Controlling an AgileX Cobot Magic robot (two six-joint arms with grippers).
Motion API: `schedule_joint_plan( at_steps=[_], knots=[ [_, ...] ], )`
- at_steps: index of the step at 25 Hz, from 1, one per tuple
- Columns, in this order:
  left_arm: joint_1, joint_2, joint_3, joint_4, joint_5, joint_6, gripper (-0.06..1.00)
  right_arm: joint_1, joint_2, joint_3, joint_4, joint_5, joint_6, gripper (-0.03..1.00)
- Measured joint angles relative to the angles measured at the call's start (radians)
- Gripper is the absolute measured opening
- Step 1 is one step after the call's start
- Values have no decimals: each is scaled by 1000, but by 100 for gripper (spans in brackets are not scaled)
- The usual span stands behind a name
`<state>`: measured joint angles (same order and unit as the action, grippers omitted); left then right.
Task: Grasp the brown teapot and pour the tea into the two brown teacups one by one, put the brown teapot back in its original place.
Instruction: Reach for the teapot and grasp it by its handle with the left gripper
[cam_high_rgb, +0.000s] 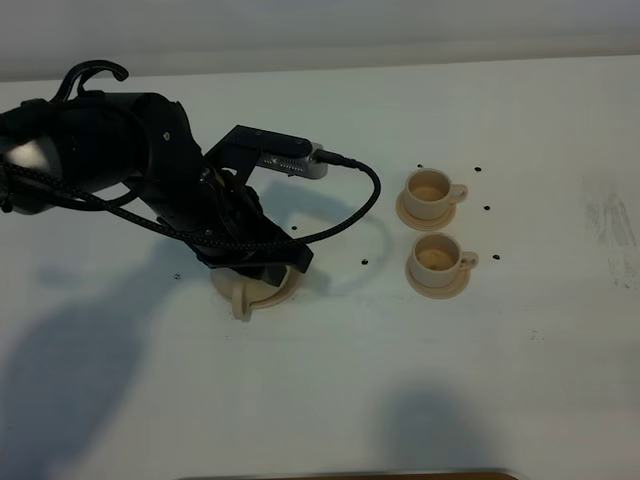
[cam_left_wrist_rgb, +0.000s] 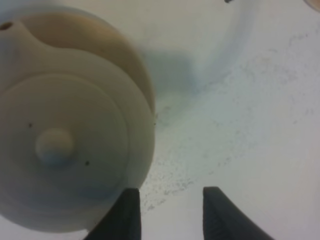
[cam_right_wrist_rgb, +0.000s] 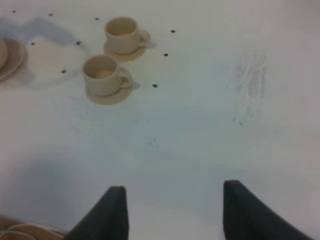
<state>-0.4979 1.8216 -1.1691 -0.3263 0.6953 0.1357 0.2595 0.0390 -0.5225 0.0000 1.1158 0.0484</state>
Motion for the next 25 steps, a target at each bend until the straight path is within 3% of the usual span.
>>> schedule_joint_plan(
  at_steps=[10, 25],
  knots=[
    [-38, 0, 0, -19, 84, 19, 29, 0, 0, 0, 0, 0, 0, 44],
    [-12, 0, 4, 64, 120, 8, 29, 0, 0, 0, 0, 0, 0, 44]
  ],
)
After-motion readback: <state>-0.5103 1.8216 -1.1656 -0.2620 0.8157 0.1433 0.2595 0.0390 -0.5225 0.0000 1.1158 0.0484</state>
